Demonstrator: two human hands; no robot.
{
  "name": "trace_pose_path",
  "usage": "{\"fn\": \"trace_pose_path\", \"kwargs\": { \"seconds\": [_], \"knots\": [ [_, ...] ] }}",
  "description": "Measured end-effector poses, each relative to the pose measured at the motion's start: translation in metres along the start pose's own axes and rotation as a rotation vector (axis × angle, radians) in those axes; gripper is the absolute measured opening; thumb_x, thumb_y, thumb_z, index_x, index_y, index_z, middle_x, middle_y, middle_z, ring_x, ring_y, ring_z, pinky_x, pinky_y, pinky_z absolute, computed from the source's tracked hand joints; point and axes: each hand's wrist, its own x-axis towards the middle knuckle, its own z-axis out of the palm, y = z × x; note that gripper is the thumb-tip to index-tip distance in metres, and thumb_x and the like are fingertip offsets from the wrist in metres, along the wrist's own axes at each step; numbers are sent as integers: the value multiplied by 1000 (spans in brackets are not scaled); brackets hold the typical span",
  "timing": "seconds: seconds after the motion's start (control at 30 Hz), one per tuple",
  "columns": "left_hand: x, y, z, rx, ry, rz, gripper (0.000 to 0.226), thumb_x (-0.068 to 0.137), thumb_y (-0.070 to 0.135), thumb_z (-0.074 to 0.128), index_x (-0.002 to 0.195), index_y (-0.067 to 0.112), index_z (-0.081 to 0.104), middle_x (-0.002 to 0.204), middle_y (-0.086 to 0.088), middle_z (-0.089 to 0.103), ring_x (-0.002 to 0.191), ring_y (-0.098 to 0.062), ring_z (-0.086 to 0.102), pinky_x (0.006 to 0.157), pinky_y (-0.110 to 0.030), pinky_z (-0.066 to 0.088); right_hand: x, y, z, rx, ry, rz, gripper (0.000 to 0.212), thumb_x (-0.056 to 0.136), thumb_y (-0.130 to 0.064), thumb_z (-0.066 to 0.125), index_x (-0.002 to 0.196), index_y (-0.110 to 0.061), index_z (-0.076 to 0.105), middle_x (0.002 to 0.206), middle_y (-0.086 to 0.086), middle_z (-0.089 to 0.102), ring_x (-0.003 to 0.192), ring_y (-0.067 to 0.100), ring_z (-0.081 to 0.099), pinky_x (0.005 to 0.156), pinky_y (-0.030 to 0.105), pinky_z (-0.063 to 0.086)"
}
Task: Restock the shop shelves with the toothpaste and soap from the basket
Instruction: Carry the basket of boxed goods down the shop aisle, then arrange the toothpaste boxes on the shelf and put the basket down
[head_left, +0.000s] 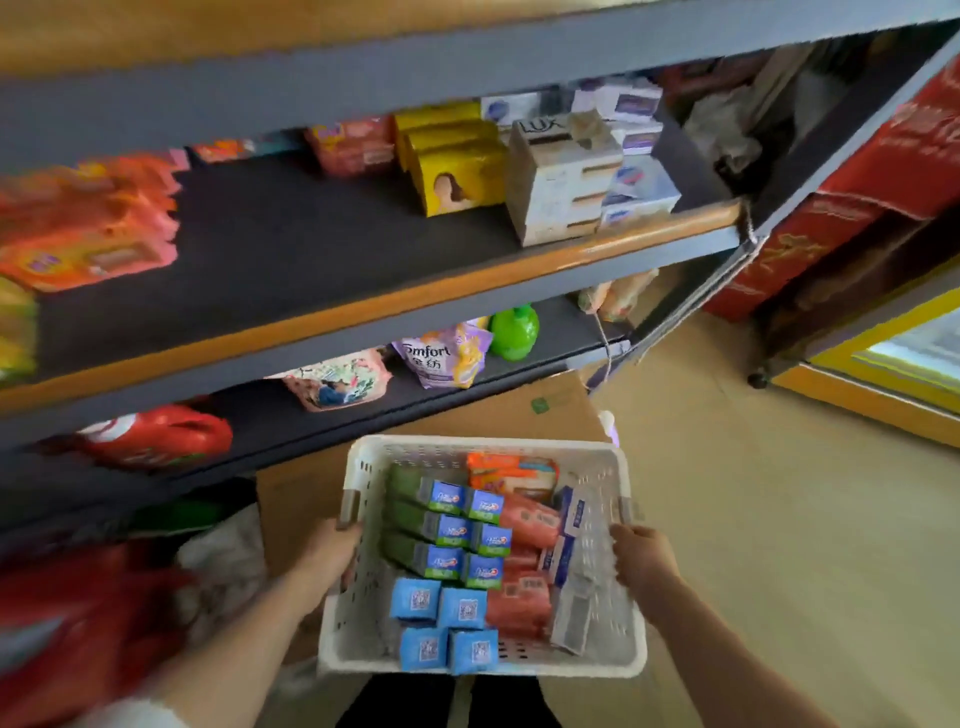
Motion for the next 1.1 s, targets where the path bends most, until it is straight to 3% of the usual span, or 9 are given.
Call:
{"fn": "trace_pose_path", "kwargs": {
  "seconds": [0.13, 0.27, 0.5, 0.57, 0.83, 0.9, 0.97, 1.03, 1.1],
  "knots": [
    [27, 5, 11, -24, 100, -46, 13, 95, 14, 43, 90, 4, 51, 61, -7, 44, 51, -19, 42, 46, -26, 33, 48, -25, 24, -71, -39, -47, 19, 81, -17, 51, 63, -12, 49, 57, 7, 43, 51, 20, 37, 56, 34, 33],
    [46, 2, 20, -23, 146, -83, 6, 96, 11, 39, 96, 7, 43, 61, -5, 38, 49, -18, 37, 40, -24, 31, 74, -50, 46, -94, 0, -93, 16, 82, -13, 45, 67, -14, 50, 60, 7, 46, 58, 23, 42, 59, 33, 36],
    [34, -10, 22, -142, 251, -127, 23, 97, 16, 39, 80, 6, 50, 54, -8, 41, 38, -18, 44, 27, -15, 30, 79, -78, 52, -131, -49, -210, 20, 82, -17, 49, 62, -18, 52, 55, 3, 44, 53, 23, 38, 55, 33, 33],
    [34, -15, 17, -181, 304, -128, 24, 96, 18, 42, 77, 6, 51, 52, -8, 42, 38, -20, 42, 34, -19, 34, 79, -86, 59, -144, -77, -233, 21, 83, -16, 49, 62, -18, 51, 55, 2, 43, 52, 21, 37, 52, 30, 30],
    [44, -23, -15, -17, 297, -163, 34, 97, 28, 38, 106, -2, 54, 66, -9, 52, 54, -19, 49, 42, -25, 38, 56, -108, 87, -260, -164, -267, 22, 91, -16, 44, 101, -4, 59, 73, 9, 53, 65, 25, 48, 62, 34, 40],
    [43, -20, -17, 95, 290, -121, 31, 97, 25, 39, 109, 0, 52, 70, -7, 54, 56, -15, 50, 40, -21, 38, 40, -113, 88, -589, -4, -422, 32, 91, -16, 45, 121, -7, 51, 110, 18, 53, 98, 35, 50, 85, 39, 40],
    [45, -17, -21, 258, 341, -19, 26, 96, 22, 43, 112, 3, 50, 83, -9, 58, 61, -14, 51, 46, -23, 37, 11, -116, 99, -645, 81, -783, 47, 86, -9, 52, 132, -9, 43, 131, 18, 44, 115, 40, 42, 97, 43, 34],
    [47, -14, -27, 335, 427, 87, 26, 93, 19, 48, 113, 3, 50, 100, -13, 58, 75, -20, 56, 61, -28, 41, -18, -116, 122, -555, -144, -1037, 44, 85, -5, 53, 129, -9, 48, 129, 17, 46, 114, 38, 45, 97, 46, 40],
    [48, -14, -35, 335, 493, 189, 31, 90, 16, 51, 118, 3, 50, 114, -16, 56, 101, -31, 55, 77, -35, 44, -39, -113, 149, -684, -338, -1097, 39, 90, -17, 50, 129, -14, 47, 132, 11, 44, 116, 33, 46, 95, 44, 43]
  ]
}}
